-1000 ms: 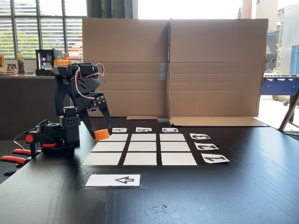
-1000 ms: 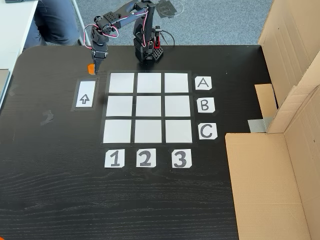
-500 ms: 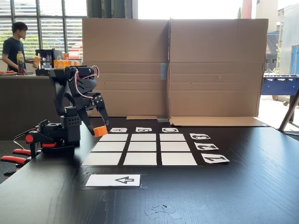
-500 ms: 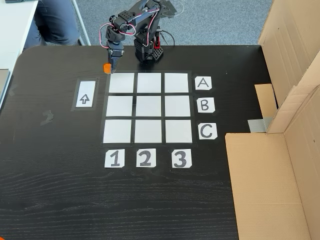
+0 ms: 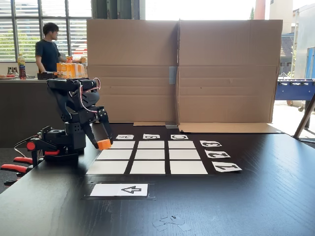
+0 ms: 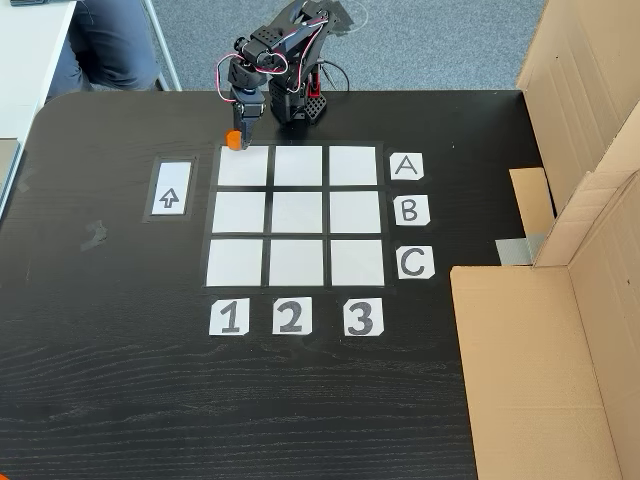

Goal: Pick up the round, orange token and place it in the grid on square A1.

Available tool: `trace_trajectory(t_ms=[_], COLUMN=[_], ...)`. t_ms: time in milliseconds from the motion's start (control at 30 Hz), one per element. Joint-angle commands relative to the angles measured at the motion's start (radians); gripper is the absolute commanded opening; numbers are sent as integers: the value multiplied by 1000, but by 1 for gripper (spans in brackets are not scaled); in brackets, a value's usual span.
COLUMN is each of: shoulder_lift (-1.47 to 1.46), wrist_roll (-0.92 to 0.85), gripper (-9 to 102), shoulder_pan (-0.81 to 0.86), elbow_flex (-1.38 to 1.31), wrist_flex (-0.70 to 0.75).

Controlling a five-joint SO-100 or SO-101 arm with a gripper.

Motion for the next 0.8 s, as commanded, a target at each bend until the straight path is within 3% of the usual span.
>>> trace_trajectory(t_ms=[0,767], shoulder_lift=[28,-275], wrist_roll=[-14,-92], gripper=[5,5], shoulder_pan=[-5,-9], elbow_flex=[5,89], wrist_flex=[-20,-206])
